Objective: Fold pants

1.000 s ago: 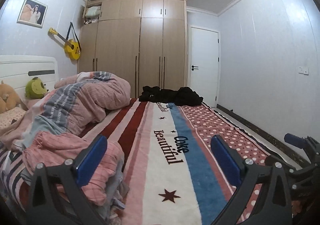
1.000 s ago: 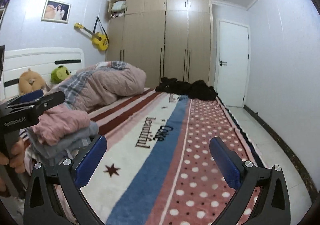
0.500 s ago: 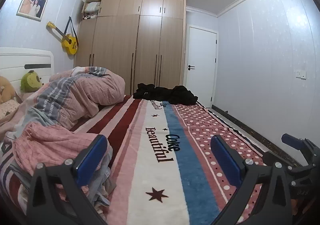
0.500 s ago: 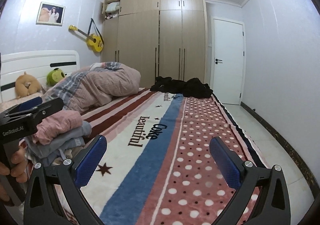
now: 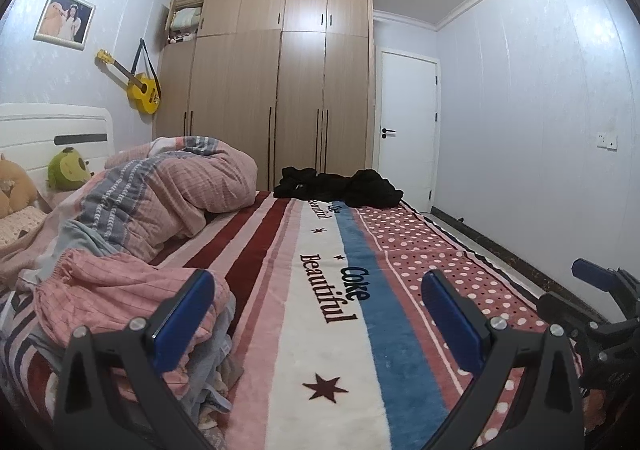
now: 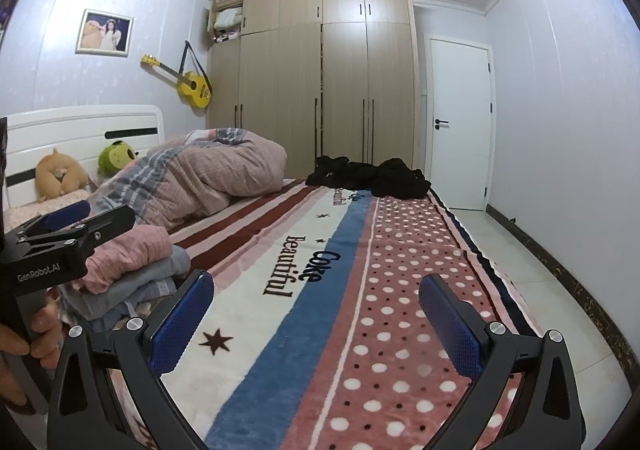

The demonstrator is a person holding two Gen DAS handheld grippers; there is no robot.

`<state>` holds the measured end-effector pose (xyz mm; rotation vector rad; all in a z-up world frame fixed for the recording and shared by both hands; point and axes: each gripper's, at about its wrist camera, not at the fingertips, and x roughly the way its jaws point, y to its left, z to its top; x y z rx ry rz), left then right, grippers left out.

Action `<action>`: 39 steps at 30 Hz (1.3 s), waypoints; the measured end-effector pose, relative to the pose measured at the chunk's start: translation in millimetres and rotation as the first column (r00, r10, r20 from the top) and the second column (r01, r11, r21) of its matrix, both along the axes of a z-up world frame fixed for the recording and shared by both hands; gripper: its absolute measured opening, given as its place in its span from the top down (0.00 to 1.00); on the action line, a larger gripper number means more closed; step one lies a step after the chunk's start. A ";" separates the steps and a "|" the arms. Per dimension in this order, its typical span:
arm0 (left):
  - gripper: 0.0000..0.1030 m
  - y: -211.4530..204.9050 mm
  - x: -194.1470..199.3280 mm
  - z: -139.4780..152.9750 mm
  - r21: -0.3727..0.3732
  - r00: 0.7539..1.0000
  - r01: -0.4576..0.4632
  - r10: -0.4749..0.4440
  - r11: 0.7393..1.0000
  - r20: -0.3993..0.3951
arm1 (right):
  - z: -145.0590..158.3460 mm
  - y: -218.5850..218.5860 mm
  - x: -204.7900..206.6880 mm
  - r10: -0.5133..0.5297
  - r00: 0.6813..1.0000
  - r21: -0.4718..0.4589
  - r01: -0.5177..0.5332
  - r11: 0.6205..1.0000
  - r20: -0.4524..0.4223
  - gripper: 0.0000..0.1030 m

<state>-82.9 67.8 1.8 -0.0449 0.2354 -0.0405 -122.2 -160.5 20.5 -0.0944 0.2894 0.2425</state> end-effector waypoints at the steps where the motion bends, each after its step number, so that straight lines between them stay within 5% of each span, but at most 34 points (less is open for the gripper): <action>1: 0.01 -0.3 -0.3 0.0 0.005 1.000 -0.004 0.004 1.000 0.000 | 0.0 0.0 -0.1 0.002 1.000 0.003 -0.002 1.000 -0.001 0.00; 39: 0.01 -1.4 -5.8 -0.9 0.017 0.998 -0.052 0.053 0.998 -0.020 | 3.9 7.9 -5.6 0.026 1.000 0.021 -0.026 0.999 0.000 0.00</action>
